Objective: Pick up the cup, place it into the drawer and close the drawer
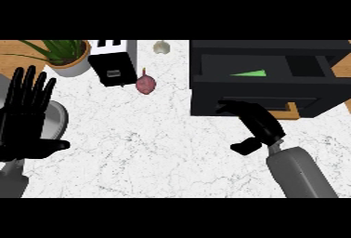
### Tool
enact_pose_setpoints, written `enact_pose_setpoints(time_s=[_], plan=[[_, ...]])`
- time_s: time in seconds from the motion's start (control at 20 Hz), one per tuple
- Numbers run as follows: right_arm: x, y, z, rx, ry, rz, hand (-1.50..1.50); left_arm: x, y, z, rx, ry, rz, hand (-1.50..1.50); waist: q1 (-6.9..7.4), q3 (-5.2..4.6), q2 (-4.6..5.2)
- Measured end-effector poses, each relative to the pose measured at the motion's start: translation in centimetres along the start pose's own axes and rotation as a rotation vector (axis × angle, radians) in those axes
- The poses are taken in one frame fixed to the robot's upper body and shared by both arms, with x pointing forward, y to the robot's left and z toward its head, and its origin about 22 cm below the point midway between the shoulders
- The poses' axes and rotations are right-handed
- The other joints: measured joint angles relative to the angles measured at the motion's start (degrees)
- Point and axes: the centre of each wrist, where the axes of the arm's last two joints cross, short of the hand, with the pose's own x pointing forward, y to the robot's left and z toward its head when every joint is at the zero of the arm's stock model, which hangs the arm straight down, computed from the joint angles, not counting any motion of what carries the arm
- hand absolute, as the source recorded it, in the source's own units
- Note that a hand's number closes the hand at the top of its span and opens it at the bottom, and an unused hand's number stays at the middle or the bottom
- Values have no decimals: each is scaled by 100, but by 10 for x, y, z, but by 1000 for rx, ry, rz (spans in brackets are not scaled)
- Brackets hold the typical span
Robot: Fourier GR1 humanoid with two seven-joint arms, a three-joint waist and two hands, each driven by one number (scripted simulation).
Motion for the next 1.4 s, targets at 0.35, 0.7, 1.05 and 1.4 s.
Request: enact_pose_setpoints(time_s=[0.35,0.7,1.05,1.4], plan=[[-25,4,-37,17,1,-22,-150,-3,15,11,2,-3,9,-150,17,-3,-6],[-39,-10,-68,28,-63,-80,-150,0,25,10,-14,1,31,-150,113,-19,-48],[-53,-48,-79,55,-89,-111,-150,-11,24,13,-33,6,40,-150,240,-16,-13],[-65,-59,-75,88,-111,-138,-150,-14,20,9,-58,-1,33,-150,355,-33,-1]])
